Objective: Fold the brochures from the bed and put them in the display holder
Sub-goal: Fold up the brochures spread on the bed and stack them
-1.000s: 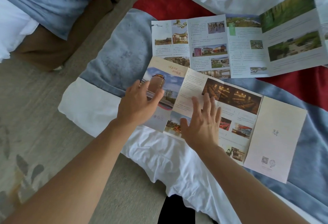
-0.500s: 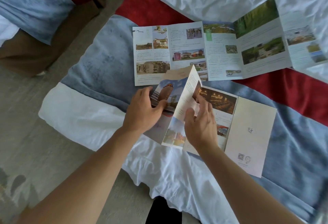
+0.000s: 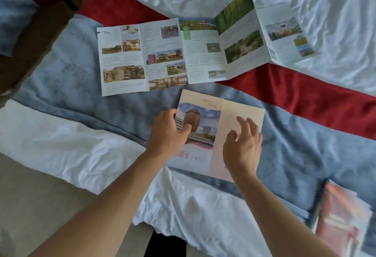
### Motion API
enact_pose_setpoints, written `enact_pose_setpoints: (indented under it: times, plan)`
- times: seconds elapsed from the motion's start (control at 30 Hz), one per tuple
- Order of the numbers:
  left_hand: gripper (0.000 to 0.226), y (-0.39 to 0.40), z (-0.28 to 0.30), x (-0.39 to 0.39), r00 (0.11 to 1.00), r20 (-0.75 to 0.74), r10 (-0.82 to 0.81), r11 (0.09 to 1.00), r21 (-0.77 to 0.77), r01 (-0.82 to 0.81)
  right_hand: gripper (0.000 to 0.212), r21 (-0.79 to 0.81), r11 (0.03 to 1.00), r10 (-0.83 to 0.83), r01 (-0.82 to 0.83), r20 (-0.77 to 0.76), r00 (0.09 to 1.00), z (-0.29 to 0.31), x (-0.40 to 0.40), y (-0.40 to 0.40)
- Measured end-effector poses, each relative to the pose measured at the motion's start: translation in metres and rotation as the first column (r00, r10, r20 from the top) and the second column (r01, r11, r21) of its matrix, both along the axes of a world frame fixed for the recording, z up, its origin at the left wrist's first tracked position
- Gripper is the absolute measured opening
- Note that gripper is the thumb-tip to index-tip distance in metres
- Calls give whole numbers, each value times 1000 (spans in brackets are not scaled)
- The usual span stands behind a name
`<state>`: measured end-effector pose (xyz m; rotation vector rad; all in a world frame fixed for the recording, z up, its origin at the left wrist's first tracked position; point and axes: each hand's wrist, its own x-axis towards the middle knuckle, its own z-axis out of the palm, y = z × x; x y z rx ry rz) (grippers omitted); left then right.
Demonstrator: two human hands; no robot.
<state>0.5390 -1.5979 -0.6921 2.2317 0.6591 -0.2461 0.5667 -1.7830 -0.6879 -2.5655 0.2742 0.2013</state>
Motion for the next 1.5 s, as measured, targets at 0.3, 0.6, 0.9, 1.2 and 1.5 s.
enact_pose_setpoints:
  times: [0.3, 0.6, 0.9, 1.2, 1.5]
  plan:
    - [44, -33, -5, 8, 994, -86, -67, 988, 134, 78, 64, 60, 996, -54, 65, -164, 985, -8, -1, -35]
    - [77, -77, 3, 14, 997, -16, -71, 995, 76, 72, 102, 216, 972, -43, 94, -230, 972, 18, 4, -44]
    - [75, -137, 2, 22, 998, -24, -54, 992, -115, 51, 43, 309, 942, -93, 131, -135, 986, 27, 4, -88]
    - [70, -201, -4, 25, 988, 27, -151, 979, -134, 154, 37, 296, 931, -203, 216, -76, 976, 16, 4, -150]
    - [55, -260, -10, 16, 958, 30, -287, 955, -72, 288, 47, 314, 910, -248, 270, -107, 963, 10, -12, -217]
